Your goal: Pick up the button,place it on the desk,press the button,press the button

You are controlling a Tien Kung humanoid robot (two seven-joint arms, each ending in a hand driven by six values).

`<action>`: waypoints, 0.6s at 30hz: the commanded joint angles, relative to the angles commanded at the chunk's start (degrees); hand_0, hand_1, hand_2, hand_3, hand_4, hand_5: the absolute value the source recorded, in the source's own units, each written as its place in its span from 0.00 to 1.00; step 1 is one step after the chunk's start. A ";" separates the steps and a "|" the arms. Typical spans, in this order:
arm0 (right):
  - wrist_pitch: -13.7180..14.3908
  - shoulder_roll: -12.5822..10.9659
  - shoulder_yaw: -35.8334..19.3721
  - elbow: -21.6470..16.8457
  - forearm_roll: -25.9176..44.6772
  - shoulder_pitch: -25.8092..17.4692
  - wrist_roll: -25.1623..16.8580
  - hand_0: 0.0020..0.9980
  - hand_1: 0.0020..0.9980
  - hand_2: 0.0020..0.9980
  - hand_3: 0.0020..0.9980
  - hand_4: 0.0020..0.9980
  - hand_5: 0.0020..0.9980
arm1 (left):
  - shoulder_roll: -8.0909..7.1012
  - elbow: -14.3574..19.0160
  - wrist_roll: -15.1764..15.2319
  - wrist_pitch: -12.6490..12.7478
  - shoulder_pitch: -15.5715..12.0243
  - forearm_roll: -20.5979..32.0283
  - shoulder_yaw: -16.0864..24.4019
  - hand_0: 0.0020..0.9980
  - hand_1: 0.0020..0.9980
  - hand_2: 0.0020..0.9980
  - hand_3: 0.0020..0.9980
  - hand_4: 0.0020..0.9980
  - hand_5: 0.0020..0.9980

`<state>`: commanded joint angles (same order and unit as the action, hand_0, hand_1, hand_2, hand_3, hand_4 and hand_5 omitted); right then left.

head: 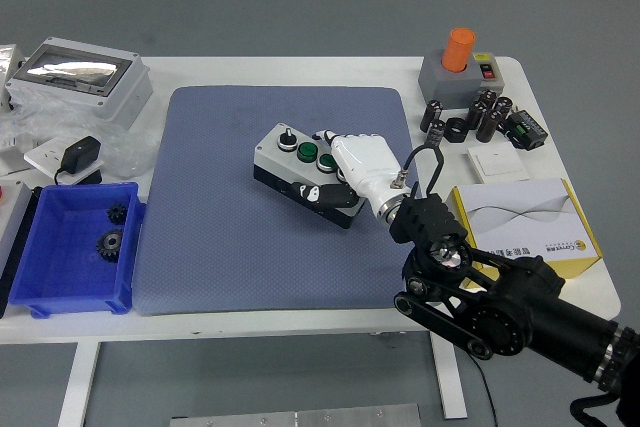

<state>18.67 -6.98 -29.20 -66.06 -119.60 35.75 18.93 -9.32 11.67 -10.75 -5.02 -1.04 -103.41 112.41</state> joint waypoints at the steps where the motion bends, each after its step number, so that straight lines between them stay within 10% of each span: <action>1: 0.02 -0.27 0.51 -0.04 -0.06 0.35 -1.68 0.12 0.31 0.32 0.52 0.43 0.00 | 0.02 0.01 0.01 0.04 0.02 0.00 0.01 0.66 0.62 0.62 0.75 0.97 0.65; 18: 1.14 -0.62 6.03 5.07 -6.42 3.65 -22.81 0.15 0.34 0.33 0.55 0.34 0.00 | 0.28 0.26 -0.29 0.33 -0.06 0.49 -0.36 0.66 0.62 0.62 0.75 0.97 0.65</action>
<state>19.81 -7.59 -23.16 -60.98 -126.02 39.40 -3.89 -9.03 11.94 -11.04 -4.69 -1.10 -102.92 112.05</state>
